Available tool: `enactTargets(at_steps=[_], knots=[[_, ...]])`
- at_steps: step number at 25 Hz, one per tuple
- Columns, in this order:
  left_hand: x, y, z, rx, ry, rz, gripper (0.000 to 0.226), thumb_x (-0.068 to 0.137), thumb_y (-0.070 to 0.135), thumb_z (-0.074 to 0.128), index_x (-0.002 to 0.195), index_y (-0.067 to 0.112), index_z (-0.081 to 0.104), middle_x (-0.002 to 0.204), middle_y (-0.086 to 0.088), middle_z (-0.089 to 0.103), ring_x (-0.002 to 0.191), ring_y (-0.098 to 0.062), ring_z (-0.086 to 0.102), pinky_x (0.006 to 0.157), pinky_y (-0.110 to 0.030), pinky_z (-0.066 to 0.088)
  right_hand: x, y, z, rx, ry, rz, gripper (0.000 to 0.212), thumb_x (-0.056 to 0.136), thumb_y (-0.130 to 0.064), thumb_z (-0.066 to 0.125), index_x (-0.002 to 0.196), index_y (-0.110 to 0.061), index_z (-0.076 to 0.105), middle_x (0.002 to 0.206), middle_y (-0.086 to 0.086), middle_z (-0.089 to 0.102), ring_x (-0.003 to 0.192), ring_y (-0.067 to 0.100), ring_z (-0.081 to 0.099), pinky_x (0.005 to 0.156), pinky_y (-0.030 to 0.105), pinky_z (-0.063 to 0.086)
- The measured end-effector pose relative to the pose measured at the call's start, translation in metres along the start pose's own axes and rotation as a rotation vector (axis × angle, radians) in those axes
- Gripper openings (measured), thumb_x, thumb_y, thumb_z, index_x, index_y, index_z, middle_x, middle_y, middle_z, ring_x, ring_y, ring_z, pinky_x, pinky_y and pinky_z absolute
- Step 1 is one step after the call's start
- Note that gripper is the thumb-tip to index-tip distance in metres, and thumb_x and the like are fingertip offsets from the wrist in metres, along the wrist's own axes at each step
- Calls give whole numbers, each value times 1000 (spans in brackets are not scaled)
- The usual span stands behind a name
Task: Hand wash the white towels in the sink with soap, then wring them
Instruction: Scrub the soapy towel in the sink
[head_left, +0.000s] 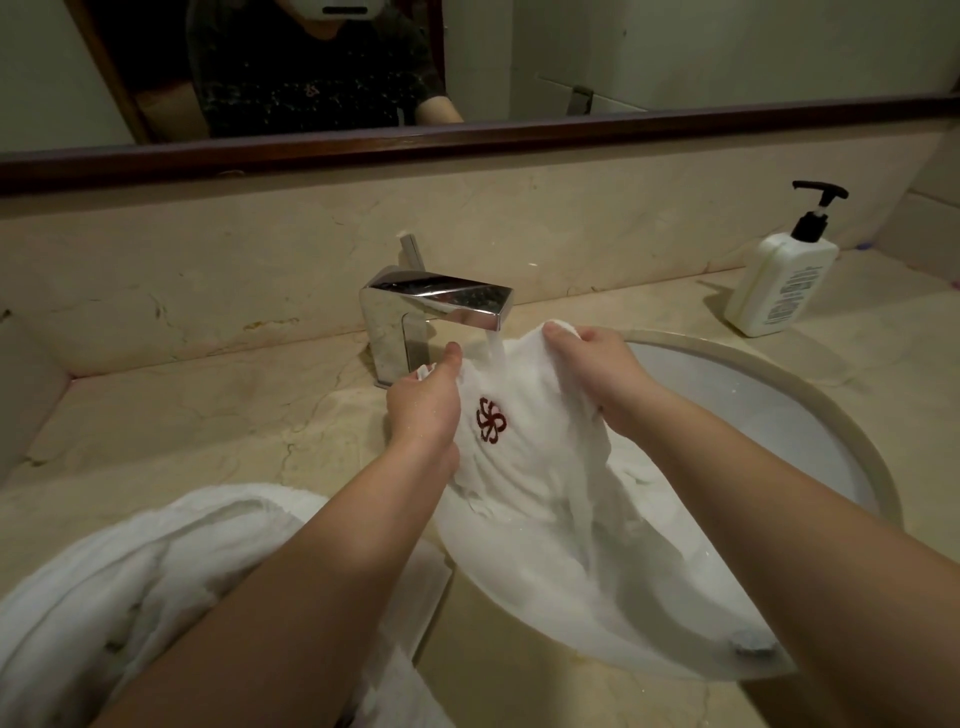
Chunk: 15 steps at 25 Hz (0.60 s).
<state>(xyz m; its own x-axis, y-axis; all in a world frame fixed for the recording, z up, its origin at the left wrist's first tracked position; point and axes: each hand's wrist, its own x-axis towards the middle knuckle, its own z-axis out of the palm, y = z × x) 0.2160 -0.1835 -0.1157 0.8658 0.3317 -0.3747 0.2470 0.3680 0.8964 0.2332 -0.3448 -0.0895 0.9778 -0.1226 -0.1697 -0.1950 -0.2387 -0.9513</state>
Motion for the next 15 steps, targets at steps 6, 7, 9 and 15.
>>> enactTargets(at_steps=[6, 7, 9, 15], knots=[[-20, 5, 5, 103, -228, -34, 29, 90, 34, 77, 104, 8, 74, 96, -12, 79, 92, -31, 76, 93, -50, 58, -7, 2, 3, 284, -293, 77, 48, 102, -43, 52, 119, -1, 68, 110, 16, 75, 101, 27, 73, 91, 38, 57], [-24, 5, 5, 142, -300, -34, 33, 89, 33, 78, 108, 6, 74, 97, -13, 78, 93, -30, 76, 93, -50, 59, -8, 3, 5, 298, -331, 77, 57, 104, -50, 44, 120, -1, 68, 111, 16, 74, 102, 26, 72, 92, 37, 55], [-28, 4, 4, 197, -370, -23, 37, 85, 32, 81, 111, 5, 74, 98, -14, 78, 92, -30, 77, 92, -50, 59, -9, 4, 5, 262, -359, 80, 74, 102, -64, 28, 111, -5, 72, 102, 9, 74, 92, 18, 70, 84, 32, 54], [-25, 4, 4, 186, -252, -16, 26, 82, 24, 80, 102, 8, 75, 89, -12, 79, 87, -31, 77, 90, -52, 60, -9, 3, 4, 238, -404, 106, 78, 97, -71, 24, 100, -7, 70, 96, 14, 62, 86, 23, 59, 76, 30, 50]])
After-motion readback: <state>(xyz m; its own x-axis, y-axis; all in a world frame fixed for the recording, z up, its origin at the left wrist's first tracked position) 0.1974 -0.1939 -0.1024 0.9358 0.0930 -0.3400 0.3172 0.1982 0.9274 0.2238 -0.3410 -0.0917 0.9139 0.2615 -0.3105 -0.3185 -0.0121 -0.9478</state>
